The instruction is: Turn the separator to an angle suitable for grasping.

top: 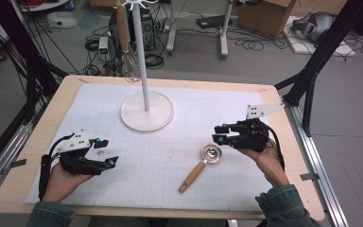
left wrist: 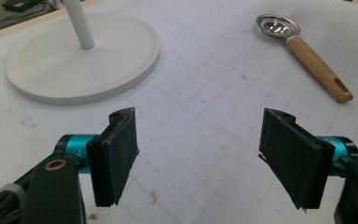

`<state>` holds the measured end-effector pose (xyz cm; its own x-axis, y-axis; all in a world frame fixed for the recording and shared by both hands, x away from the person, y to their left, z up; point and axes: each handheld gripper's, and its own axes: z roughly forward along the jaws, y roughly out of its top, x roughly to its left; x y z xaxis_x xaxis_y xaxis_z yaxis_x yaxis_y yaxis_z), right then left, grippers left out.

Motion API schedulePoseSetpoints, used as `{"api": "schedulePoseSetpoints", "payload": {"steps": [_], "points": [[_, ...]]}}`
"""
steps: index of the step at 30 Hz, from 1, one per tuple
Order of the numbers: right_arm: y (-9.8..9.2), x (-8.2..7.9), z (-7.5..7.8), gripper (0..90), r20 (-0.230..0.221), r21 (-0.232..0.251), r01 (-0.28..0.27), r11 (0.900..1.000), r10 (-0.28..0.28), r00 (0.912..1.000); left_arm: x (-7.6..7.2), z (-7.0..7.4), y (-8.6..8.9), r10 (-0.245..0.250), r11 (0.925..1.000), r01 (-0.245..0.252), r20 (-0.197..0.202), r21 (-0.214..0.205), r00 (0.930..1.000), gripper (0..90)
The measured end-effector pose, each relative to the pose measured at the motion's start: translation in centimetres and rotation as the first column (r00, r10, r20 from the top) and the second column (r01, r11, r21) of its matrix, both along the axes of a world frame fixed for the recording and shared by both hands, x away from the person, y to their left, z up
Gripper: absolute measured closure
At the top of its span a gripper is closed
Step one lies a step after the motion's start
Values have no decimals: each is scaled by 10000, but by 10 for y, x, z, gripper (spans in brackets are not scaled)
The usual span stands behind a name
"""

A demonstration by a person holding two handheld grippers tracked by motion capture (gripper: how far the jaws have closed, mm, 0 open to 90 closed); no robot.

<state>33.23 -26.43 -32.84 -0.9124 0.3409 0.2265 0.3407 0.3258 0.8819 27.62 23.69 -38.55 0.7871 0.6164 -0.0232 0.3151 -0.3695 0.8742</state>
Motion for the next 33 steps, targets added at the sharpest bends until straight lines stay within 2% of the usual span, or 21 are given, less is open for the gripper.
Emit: {"api": "schedulePoseSetpoints", "payload": {"steps": [6, 8, 11, 12, 19, 21, 26, 30, 33], "points": [[-1, -10, -16, 712, -54, -278, -198, 9994, 197, 9998, -1, -1, -1, -28, 10000, 28, 21, 62, 10000, 270], [-1, -11, -20, 752, -247, -490, -359, 9982, 348, 9991, -1, -1, -1, 6, 10000, -6, 21, 52, 10000, 267], [-1, -17, -26, 795, -14, -591, -493, 9970, 493, 9988, -2, -1, -1, 20, 10000, -20, 18, 78, 10000, 264], [0, -19, -28, 804, -138, -637, -572, 9963, 565, 9983, -3, -1, -1, 47, 10000, -47, 28, 76, 10000, 259], [0, -26, -42, 892, -237, -880, -746, 9933, 727, 9971, -5, -1, 0, 93, 9999, -94, 62, 93, 9999, 246], [1, -29, -47, 892, -175, -1102, -799, 9907, 784, 9968, -5, -2, 0, 129, 9999, -129, 61, 84, 9999, 244], [9, -33, -60, 894, -362, -1459, -1217, 9818, 1176, 9924, -5, -2, 0, 134, 9999, -134, 77, 47, 9999, 242], [19, -37, -72, 894, -538, -1725, -1620, 9716, 1549, 9865, -5, -2, 0, 118, 9999, -118, 92, 44, 9999, 243], [28, -38, -83, 895, -667, -2041, -1945, 9594, 1846, 9805, -5, -2, 1, 140, 9999, -140, 78, -8, 9999, 243]]}}
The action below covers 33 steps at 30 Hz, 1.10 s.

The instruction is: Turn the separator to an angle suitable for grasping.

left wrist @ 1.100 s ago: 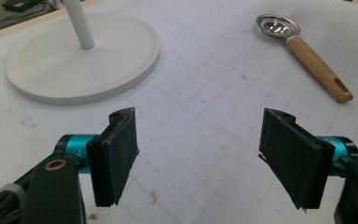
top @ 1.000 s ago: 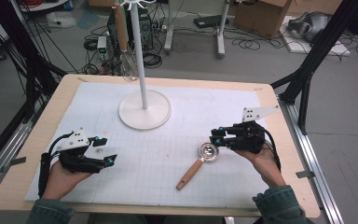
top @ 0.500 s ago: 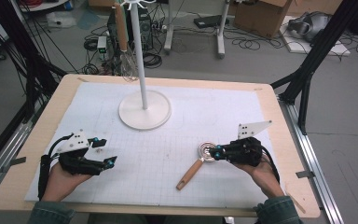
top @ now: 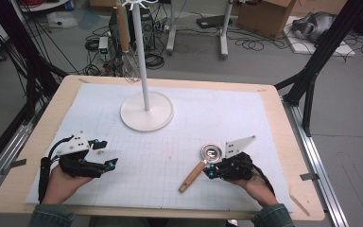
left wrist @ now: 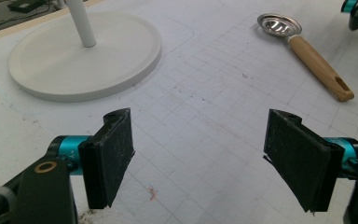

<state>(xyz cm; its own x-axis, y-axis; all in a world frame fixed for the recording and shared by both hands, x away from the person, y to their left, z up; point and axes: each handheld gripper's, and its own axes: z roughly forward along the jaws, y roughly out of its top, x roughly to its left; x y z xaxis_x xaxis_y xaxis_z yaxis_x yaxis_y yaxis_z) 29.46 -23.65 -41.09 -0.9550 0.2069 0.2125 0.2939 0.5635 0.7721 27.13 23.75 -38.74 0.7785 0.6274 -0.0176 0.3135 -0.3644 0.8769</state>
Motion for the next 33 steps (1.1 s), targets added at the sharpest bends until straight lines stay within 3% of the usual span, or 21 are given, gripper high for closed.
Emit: {"api": "schedulePoseSetpoints", "payload": {"steps": [14, 25, 33], "points": [[28, 2, -26, 895, -251, -988, -715, 9925, 693, 9973, -1, 0, 7, 37, 9999, -37, -14, -119, 10000, 243], [43, 3, -28, 896, 132, -1485, -824, 9855, 852, 9963, -2, -1, 13, 114, 9996, -114, -2, -250, 9999, 242], [51, 0, -27, 896, 209, -1675, -1206, 9785, 1258, 9918, -3, -2, 15, 58, 9996, -58, -7, -271, 10000, 242]]}}
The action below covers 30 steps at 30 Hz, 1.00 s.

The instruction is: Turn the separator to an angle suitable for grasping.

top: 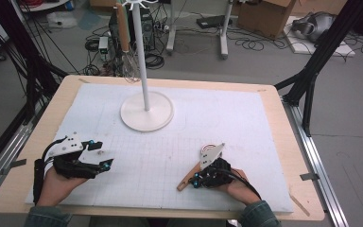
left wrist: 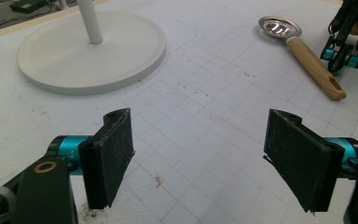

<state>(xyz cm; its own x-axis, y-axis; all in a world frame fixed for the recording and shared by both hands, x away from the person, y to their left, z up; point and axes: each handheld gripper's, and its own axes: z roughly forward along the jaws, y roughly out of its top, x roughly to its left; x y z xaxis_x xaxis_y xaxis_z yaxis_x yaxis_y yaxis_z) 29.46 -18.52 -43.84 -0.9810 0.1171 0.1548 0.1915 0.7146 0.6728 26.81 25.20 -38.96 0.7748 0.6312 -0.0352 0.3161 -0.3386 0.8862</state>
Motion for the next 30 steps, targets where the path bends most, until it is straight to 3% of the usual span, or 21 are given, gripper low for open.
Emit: {"api": "schedulePoseSetpoints", "payload": {"steps": [16, 30], "points": [[28, 4, 4, 895, 245, -259, -327, 9991, 334, 9991, -1, 0, 3, 63, 9999, -64, -9, -104, 10000, 242], [47, 17, 6, 895, 449, -302, 173, 9994, -159, 9989, 0, 0, 5, 109, 9999, -110, -27, -114, 9999, 242]]}}
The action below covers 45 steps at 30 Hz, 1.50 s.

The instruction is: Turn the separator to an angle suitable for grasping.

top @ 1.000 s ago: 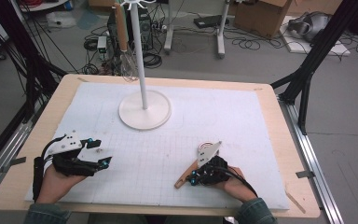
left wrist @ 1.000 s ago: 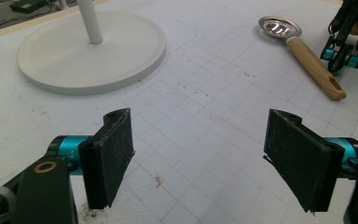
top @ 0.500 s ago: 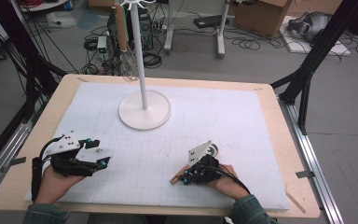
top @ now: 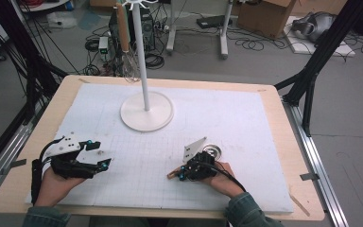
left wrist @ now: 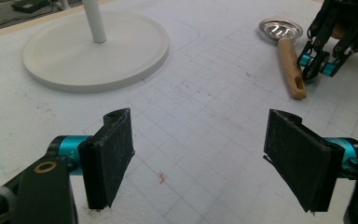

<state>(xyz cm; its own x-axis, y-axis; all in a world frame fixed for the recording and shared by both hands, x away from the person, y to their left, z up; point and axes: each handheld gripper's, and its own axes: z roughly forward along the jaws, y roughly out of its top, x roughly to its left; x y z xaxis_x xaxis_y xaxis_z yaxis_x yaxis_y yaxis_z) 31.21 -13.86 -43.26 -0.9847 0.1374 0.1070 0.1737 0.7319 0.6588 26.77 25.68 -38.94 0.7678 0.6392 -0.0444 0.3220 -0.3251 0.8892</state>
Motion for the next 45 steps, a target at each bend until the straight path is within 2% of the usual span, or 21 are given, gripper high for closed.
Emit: {"api": "schedulePoseSetpoints", "payload": {"steps": [7, 12, 26, 35, 45], "points": [[7, 7, -1, 895, 33, 28, 357, 9994, -357, 9994, 0, -1, 0, 0, 10000, 0, -36, -35, 10000, 242], [13, 12, 0, 895, 112, -178, 572, 9982, -570, 9983, 1, -1, 0, -13, 10000, 13, -46, -39, 10000, 242], [24, 30, 0, 895, 187, -301, 1286, 9912, -1281, 9916, 1, -1, 2, 21, 10000, -21, -62, -65, 10000, 242], [28, 38, 0, 895, 310, -314, 1868, 9819, -1858, 9821, 2, -1, 2, -35, 10000, 35, -74, -36, 10000, 242], [29, 53, 0, 895, 172, -191, 2459, 9691, -2456, 9692, 2, -1, 2, 19, 9999, -19, -72, -108, 10000, 242]]}}
